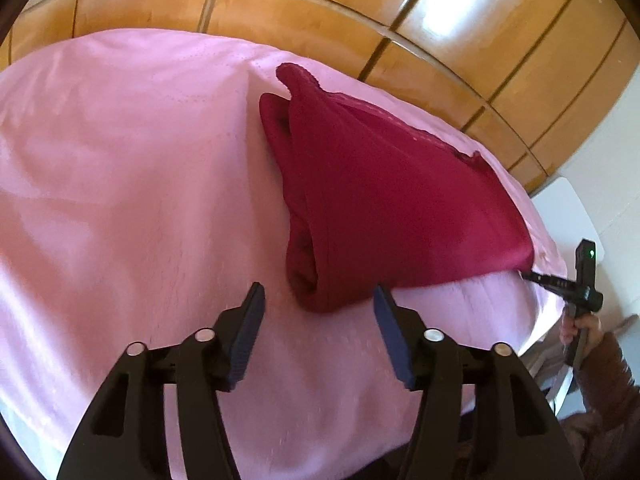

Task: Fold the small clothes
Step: 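Fold the bundle over again with the left gripper and release it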

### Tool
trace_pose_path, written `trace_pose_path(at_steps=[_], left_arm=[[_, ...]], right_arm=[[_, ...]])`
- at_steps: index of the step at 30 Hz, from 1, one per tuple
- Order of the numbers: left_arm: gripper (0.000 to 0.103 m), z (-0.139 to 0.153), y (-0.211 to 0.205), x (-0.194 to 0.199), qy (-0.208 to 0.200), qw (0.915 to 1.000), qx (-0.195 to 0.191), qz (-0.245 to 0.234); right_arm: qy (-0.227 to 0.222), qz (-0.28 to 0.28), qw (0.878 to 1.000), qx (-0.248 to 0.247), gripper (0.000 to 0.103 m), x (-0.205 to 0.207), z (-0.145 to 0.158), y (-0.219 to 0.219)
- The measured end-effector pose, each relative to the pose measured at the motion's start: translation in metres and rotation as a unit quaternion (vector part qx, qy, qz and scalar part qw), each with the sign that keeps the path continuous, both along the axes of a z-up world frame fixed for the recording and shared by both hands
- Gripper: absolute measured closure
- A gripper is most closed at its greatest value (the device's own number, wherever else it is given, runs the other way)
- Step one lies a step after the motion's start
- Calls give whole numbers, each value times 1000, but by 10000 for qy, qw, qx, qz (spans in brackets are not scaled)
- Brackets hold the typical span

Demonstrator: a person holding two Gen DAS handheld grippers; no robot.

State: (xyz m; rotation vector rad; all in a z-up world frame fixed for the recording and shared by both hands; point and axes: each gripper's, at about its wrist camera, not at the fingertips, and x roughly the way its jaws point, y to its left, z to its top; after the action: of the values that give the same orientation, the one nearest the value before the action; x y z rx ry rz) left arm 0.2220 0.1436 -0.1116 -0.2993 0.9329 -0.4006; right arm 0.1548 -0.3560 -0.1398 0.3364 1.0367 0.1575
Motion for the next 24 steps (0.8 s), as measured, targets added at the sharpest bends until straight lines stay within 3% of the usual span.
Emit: trace_pose_path(at_steps=[2, 4, 5, 11, 15, 18, 20, 21, 22, 24], left_arm=[[46, -2, 3, -6, -4, 10000, 6, -38], [46, -4, 4, -10, -50, 9999, 77, -62], [46, -5, 4, -12, -56, 9999, 95, -68], [46, -2, -1, -18, -278, 9992, 109, -269], [46, -3, -11, -12, -395, 9983, 149, -408], [46, -6, -19, 1, -450, 9978, 128, -467], [65, -8, -25, 9, -415, 9970, 94, -643], [82, -9, -26, 13, -393, 9970, 147, -650], [91, -7, -23, 16, -393, 9973, 62, -617], [94, 6, -12, 17, -485, 9969, -233, -569]], right_arm=[[-76, -59, 9999, -33, 94, -6, 6, -2], [-241, -119, 9996, -73, 62, -11, 19, 2], [-309, -111, 9994, -106, 56, -12, 22, 4], [-682, 534, 9960, -207, 53, -5, 45, 64], [-895, 1024, 9906, -149, 40, 9, 54, 109], [-897, 1080, 9900, -151, 35, 22, 50, 128], [-845, 958, 9917, -171, 35, 32, 44, 132], [-816, 901, 9925, -137, 35, 35, 41, 131], [-763, 833, 9936, -87, 35, 38, 37, 129], [-710, 784, 9943, -98, 35, 40, 33, 126]])
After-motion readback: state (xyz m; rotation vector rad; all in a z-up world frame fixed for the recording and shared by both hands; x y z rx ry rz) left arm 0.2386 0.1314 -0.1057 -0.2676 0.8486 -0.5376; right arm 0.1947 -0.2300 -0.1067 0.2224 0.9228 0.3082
